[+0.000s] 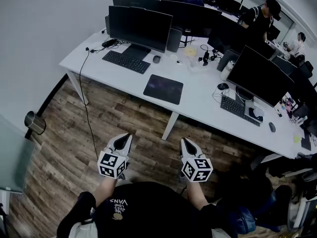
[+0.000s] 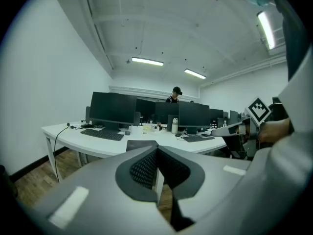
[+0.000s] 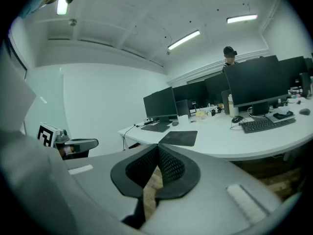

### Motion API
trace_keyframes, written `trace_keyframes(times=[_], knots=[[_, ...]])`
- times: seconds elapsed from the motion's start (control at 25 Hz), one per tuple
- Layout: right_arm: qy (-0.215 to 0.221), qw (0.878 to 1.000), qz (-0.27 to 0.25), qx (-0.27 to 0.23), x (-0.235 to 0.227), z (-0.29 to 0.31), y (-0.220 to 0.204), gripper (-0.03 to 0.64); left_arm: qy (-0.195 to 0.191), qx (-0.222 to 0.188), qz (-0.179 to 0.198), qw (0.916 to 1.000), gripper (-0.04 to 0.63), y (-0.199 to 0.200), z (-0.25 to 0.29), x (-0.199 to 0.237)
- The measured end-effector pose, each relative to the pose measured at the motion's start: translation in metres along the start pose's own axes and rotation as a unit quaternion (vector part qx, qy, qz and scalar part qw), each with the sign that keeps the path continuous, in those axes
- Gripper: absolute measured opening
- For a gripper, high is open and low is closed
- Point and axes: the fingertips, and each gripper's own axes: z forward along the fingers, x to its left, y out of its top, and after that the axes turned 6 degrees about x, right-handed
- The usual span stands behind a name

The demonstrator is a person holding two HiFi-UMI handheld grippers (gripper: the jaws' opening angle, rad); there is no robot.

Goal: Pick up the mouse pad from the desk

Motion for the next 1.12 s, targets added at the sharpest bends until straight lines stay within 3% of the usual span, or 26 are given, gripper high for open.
trace_keyframes(times=[0.36, 0.48, 0.64, 1.12], knots=[[0.030, 0.999, 0.020, -0.028, -0.002, -0.002, 0.005, 0.010, -0.009, -0.016, -0.003, 0.9998, 0.019, -0.001, 0.001, -0.019], [0.036, 0.999, 0.032, -0.023, -0.001, 0.006, 0.001, 0.123, -0.016, -0.002, -0.011, 0.9998, 0.132, -0.009, 0.008, -0.016], [0.023, 0.999, 0.043, -0.018, -0.010, 0.024, 0.002, 0.167, -0.037, 0.008, -0.015, 0.9992, 0.172, -0.012, 0.031, -0.009], [-0.033, 0.997, 0.067, -0.025, -0.030, 0.127, 0.052, 0.172, -0.086, 0.029, -0.016, 0.9957, 0.186, 0.022, 0.130, 0.082]])
